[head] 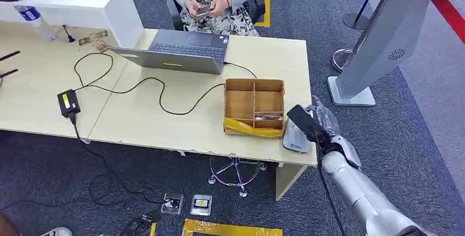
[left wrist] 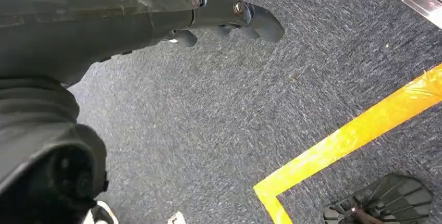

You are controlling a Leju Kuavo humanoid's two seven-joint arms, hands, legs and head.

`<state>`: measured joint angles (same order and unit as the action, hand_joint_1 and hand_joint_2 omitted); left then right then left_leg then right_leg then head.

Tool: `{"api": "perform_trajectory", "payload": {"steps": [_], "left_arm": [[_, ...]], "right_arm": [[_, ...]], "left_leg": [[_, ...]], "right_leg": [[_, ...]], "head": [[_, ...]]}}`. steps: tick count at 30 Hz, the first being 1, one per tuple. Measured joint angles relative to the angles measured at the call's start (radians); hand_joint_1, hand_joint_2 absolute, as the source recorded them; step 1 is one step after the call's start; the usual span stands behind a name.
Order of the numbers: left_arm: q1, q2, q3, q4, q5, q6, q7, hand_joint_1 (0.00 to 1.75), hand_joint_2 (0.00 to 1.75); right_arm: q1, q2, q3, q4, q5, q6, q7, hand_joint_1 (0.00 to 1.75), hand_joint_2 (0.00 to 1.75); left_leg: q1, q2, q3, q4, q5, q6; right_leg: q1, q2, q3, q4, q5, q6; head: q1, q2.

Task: Pass the card to the sensor for recognition and then transmit it.

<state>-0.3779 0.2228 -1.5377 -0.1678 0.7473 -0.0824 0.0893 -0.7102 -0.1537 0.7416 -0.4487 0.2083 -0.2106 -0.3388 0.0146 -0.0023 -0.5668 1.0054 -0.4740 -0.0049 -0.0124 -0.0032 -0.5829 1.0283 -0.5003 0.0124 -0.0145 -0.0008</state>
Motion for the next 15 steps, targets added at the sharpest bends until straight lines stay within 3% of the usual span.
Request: {"api": "perform_trajectory", "payload": {"steps": [9, 15], "left_arm": [[0.012, 0.0, 0.0, 0.0, 0.024, 0.008, -0.003, 0.0, 0.0], [0.031, 0.003, 0.003, 0.0, 0.062, 0.039, -0.004, 0.0, 0.0]], "right_arm": [[-0.004, 0.0, -0.001, 0.021, 0.021, -0.006, 0.002, 1.75, 1.75], [-0.004, 0.001, -0.001, 0.036, 0.053, 0.029, 0.002, 1.75, 1.75]], "left_leg": [[0.0, 0.0, 0.0, 0.0, 0.0, 0.0], [0.0, 0.0, 0.0, 0.0, 0.0, 0.0]], "right_leg": [[0.0, 0.0, 0.0, 0.0, 0.0, 0.0], [0.0, 0.0, 0.0, 0.0, 0.0, 0.0]], "head": [[0.0, 0.0], [0.0, 0.0]]}}
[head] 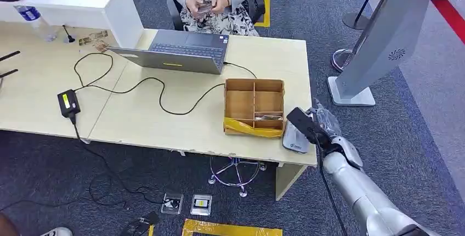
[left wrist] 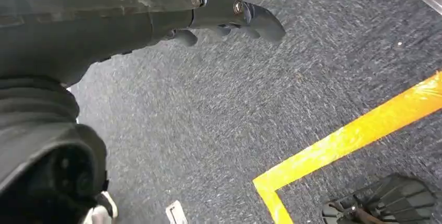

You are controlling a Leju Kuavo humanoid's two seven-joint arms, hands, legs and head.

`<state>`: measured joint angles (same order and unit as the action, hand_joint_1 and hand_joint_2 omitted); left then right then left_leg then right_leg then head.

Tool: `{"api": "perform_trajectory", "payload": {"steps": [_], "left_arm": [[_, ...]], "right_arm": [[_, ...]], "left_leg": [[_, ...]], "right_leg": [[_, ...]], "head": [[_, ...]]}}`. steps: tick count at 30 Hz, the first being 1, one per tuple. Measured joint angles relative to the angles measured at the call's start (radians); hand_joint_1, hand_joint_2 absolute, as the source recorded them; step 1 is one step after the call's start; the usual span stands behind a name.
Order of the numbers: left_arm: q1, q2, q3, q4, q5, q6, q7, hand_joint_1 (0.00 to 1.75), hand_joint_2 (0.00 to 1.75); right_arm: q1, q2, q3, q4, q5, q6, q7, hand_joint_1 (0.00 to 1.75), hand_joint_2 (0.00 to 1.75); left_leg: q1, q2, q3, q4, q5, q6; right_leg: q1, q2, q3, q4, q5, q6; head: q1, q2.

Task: Pass the card to the sensor for recognition and then transmit it.

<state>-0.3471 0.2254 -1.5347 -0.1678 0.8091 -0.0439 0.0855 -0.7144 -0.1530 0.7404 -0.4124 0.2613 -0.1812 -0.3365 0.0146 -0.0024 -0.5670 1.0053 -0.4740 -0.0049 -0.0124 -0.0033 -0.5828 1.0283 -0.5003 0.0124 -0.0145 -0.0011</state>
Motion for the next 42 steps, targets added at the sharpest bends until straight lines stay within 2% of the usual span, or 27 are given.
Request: {"api": "perform_trajectory", "payload": {"steps": [5, 20, 26, 33, 36, 42], "left_arm": [[0.021, 0.001, 0.008, 0.0, 0.027, 0.012, -0.017, 0.0, 0.0], [0.038, 0.001, 0.026, 0.0, 0.04, 0.021, -0.026, 0.0, 0.0], [0.038, 0.001, 0.035, 0.0, 0.042, 0.034, -0.025, 0.0, 0.0], [0.039, 0.001, 0.037, 0.0, 0.042, 0.037, -0.023, 0.0, 0.0], [0.039, 0.001, 0.037, 0.0, 0.038, 0.039, -0.021, 0.0, 0.0], [0.039, -0.001, 0.038, 0.0, 0.031, 0.043, -0.021, 0.0, 0.0]], "right_arm": [[-0.003, 0.001, -0.003, 0.014, -0.004, 0.035, 0.009, 1.75, 1.75], [-0.009, -0.004, -0.011, 0.037, 0.019, 0.053, 0.009, 1.75, 1.75], [-0.015, -0.016, -0.02, 0.055, 0.008, 0.064, 0.032, 1.75, 1.75], [-0.022, -0.024, -0.032, 0.064, 0.006, 0.066, 0.033, 1.75, 1.75], [-0.029, -0.023, -0.038, 0.068, -0.002, 0.052, 0.014, 1.75, 1.75], [-0.074, -0.021, -0.045, 0.068, -0.003, 0.052, 0.019, 1.75, 1.75]], "left_leg": [[0.0, 0.0, 0.0, 0.0, 0.0, 0.0], [0.0, 0.0, 0.001, 0.0, 0.0, 0.0], [0.0, 0.0, 0.001, 0.0, 0.0, 0.0], [0.0, 0.0, 0.001, 0.0, 0.0, 0.0], [0.0, 0.0, 0.0, 0.0, 0.0, 0.0], [0.0, 0.0, 0.0, 0.0, 0.0, 0.0]], "right_leg": [[0.0, 0.0, 0.0, 0.0, 0.0, 0.0], [0.0, 0.0, 0.0, 0.0, 0.0, 0.0], [0.0, 0.0, 0.0, 0.0, 0.0, 0.0], [0.0, 0.0, 0.0, 0.0, 0.0, 0.0], [0.0, 0.0, 0.001, 0.0, 0.0, 0.0], [0.0, -0.001, 0.0, 0.0, 0.0, 0.0]], "head": [[0.0, 0.0], [0.0, 0.0], [0.0, 0.0], [0.0, 0.0], [0.0, 0.0], [0.0, 0.0]]}}
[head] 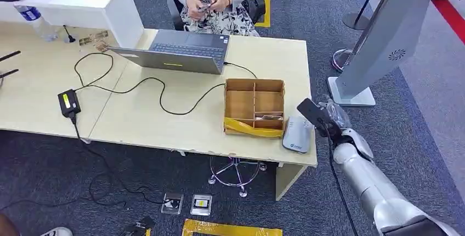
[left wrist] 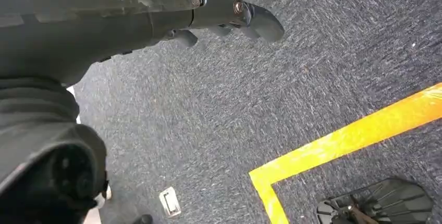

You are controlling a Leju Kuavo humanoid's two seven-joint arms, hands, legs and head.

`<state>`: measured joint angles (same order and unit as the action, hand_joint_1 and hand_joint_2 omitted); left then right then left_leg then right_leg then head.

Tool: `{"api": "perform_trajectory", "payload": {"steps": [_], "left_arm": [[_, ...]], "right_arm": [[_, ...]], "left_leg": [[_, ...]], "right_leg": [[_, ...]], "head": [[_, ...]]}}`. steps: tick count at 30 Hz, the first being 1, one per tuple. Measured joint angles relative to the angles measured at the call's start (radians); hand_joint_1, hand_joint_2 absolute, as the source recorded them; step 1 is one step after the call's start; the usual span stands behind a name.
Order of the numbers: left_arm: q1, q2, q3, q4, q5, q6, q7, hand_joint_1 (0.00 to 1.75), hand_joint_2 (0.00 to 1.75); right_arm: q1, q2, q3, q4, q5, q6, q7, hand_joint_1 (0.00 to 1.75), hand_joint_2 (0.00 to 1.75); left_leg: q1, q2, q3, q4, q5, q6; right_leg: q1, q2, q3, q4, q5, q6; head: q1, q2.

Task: Pass the card to the sensor for recognition and then transmit it.

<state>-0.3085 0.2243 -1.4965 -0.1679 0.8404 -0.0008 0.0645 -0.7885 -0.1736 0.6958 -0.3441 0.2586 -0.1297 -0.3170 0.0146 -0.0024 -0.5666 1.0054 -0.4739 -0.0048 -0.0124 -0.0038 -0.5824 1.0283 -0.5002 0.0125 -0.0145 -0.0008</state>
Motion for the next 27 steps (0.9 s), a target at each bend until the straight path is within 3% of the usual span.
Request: {"api": "perform_trajectory", "payload": {"steps": [8, 16, 27], "left_arm": [[-0.003, -0.002, 0.005, 0.0, -0.013, -0.001, 0.0, 0.0, 0.0], [-0.049, -0.026, 0.003, 0.0, -0.076, -0.062, 0.007, 0.0, 0.0], [-0.06, -0.032, 0.002, 0.0, -0.075, -0.083, 0.021, 0.0, 0.0]], "right_arm": [[-0.049, 0.038, -0.002, -0.001, -0.008, 0.002, -0.058, 1.75, 1.75], [-0.258, 0.163, 0.0, -0.018, 0.103, -0.012, 0.016, 1.75, 1.75], [-0.294, 0.257, 0.0, -0.017, 0.163, -0.014, 0.06, 1.75, 1.75]], "left_leg": [[0.0, 0.0, -0.001, 0.0, 0.0, 0.0], [0.0, 0.0, -0.002, 0.0, 0.002, -0.002], [0.0, 0.001, -0.002, 0.0, 0.002, -0.002]], "right_leg": [[0.0, 0.0, 0.0, 0.001, 0.0, 0.0], [0.001, 0.0, -0.003, 0.002, 0.002, -0.002], [0.0, 0.001, -0.003, 0.002, 0.001, -0.002]], "head": [[0.001, 0.0], [0.0, 0.0], [0.0, 0.0]]}}
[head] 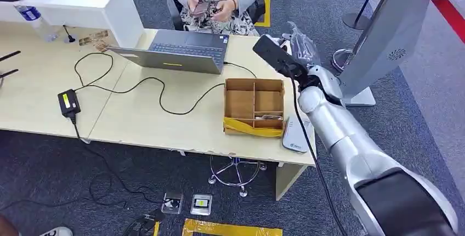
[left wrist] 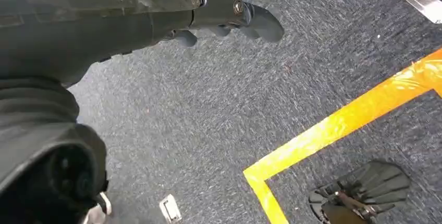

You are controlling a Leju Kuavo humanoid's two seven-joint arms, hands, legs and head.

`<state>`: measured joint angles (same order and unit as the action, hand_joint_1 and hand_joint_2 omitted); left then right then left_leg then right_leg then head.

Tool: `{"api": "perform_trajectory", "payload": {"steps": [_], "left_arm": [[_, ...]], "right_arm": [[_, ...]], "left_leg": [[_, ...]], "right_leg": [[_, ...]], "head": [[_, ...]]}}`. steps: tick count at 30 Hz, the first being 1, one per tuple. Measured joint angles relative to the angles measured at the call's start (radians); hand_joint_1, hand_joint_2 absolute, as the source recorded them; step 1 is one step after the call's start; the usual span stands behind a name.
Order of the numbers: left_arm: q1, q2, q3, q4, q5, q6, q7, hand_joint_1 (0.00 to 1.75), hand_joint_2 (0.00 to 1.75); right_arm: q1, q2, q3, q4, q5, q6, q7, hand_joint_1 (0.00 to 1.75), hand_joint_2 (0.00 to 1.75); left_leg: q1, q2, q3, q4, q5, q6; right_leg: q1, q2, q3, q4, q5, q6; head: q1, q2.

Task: Pass the card to the sensor for recognition and then transmit it.

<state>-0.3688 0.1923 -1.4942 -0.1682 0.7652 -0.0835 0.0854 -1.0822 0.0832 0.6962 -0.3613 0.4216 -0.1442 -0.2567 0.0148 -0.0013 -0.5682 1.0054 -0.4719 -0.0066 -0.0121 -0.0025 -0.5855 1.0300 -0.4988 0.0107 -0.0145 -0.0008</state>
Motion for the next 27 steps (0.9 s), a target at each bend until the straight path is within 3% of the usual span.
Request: {"api": "perform_trajectory", "payload": {"steps": [16, 26, 27], "left_arm": [[-0.014, -0.003, -0.007, 0.0, -0.027, -0.022, 0.009, 0.0, 0.0], [-0.019, -0.008, -0.018, 0.0, -0.04, -0.032, 0.016, 0.0, 0.0], [-0.019, -0.009, -0.018, 0.0, -0.04, -0.033, 0.016, 0.0, 0.0]], "right_arm": [[0.008, 0.007, 0.0, 0.002, 0.042, -0.004, 0.087, 1.75, 1.75], [0.019, 0.005, 0.0, 0.004, 0.055, -0.014, 0.097, 1.75, 1.75], [0.02, 0.005, 0.0, 0.004, 0.055, -0.014, 0.097, 0.23, 1.75]], "left_leg": [[0.0, 0.0, 0.0, 0.0, 0.0, 0.0], [0.0, 0.0, 0.0, 0.0, 0.0, 0.0], [0.0, 0.0, 0.0, 0.0, 0.0, 0.0]], "right_leg": [[0.0, 0.0, 0.0, 0.0, 0.0, 0.0], [0.0, 0.001, 0.0, 0.0, 0.0, 0.0], [0.0, 0.001, 0.0, 0.0, 0.0, 0.0]], "head": [[0.0, 0.0], [0.0, 0.0], [0.0, 0.0]]}}
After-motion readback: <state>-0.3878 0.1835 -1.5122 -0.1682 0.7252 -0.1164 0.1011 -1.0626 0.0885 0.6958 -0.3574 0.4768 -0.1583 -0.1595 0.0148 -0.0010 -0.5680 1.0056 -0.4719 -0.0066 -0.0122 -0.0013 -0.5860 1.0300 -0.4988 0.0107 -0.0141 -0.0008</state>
